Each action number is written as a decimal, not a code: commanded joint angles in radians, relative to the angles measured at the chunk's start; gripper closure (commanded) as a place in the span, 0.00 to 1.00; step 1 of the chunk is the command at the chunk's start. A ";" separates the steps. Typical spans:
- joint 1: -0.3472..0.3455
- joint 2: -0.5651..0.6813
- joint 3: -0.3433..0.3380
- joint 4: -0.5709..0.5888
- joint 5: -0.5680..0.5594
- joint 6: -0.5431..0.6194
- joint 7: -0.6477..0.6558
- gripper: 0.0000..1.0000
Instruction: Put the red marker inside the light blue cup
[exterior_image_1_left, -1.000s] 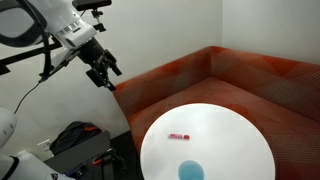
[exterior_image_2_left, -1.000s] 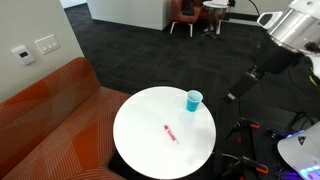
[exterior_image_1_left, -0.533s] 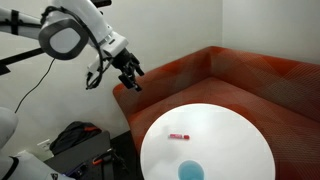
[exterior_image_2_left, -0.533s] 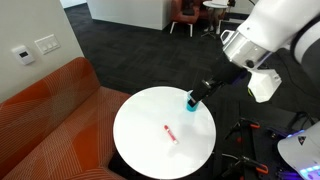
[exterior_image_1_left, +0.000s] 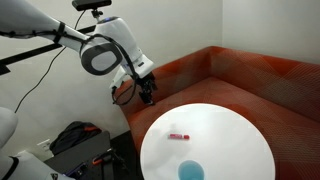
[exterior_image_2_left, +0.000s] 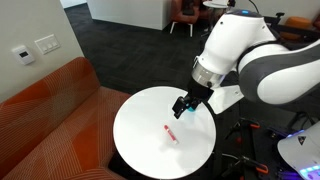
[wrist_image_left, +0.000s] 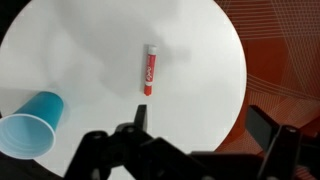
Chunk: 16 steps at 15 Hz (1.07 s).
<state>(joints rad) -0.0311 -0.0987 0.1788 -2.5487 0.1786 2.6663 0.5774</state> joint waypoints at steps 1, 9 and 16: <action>0.022 0.156 -0.044 0.071 -0.023 0.065 0.024 0.00; 0.068 0.261 -0.099 0.108 0.001 0.074 -0.018 0.00; 0.080 0.344 -0.108 0.136 0.055 0.101 -0.024 0.00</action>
<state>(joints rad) 0.0267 0.1900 0.0884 -2.4379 0.1866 2.7433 0.5723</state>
